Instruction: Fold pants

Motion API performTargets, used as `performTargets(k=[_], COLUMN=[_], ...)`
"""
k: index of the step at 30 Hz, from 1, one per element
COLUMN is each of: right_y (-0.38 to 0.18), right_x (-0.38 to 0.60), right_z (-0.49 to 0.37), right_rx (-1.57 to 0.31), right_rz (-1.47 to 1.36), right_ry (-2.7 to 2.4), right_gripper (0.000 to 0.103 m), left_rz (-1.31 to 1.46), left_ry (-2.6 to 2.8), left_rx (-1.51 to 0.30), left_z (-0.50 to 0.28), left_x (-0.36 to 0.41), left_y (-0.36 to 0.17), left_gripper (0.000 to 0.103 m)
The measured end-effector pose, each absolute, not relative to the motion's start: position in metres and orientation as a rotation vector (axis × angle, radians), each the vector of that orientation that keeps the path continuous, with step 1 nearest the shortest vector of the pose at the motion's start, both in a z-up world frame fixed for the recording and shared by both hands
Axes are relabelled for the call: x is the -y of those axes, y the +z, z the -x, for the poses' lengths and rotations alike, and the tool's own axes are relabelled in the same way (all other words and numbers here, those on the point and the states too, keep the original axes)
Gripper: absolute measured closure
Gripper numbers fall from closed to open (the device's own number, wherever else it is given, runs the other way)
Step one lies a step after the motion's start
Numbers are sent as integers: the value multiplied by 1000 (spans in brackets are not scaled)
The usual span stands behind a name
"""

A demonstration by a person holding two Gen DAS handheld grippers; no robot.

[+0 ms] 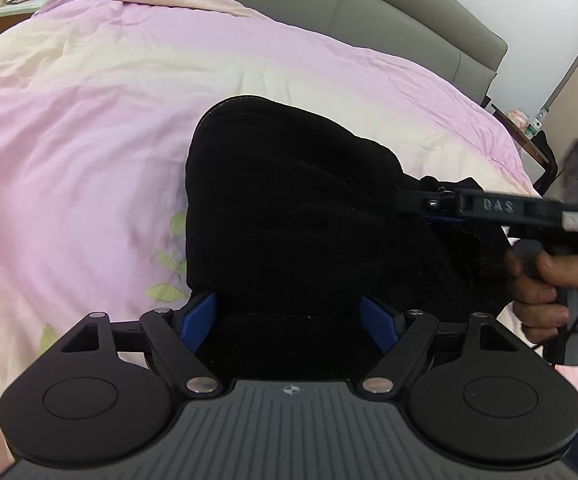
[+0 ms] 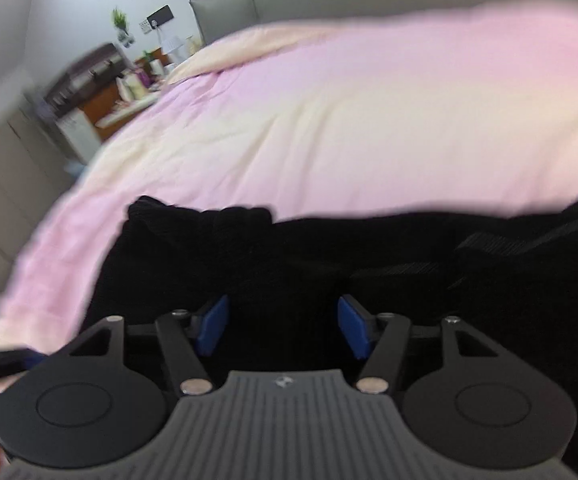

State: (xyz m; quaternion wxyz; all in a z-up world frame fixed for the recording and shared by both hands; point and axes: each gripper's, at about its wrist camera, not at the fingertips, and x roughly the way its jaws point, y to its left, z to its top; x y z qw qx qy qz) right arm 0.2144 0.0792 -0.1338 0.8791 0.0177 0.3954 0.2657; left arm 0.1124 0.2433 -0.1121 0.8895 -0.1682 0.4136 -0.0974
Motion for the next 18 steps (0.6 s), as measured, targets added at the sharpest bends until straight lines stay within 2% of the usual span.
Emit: performTargets(k=[1,3,6,10,12,16,18], right_y=[-126,-114,-114,-155,-168,-145,-135], right_x=[-83,-83,-81,-89,-82,-43,-10], right_z=[-201,-172,-146,-126,-127,-128,-123], right_rx=[-759,-642,-659,-781,-803,-789,-777], right_rz=[66,175,148,226,170,-41,-97], right_ry=[528,546,709,727,711,721,681], right_gripper=[47,57,70,72,71,70,67], left_rz=[353,351,348,361,370,389,439], left_ry=[-204,-203,-200,-206,-210,-193,-187], left_rx=[-860,-862,-864,-866,-869,-850,-824], left_z=[-112,-113,-112,-111,-110,-105,-101], left_x=[-243,-243,-242,-242,-243,-251,-258], left_y=[-113,-114,-113,-113,-114,-113,-112], left_gripper=[11,11,11,11,11,12,16])
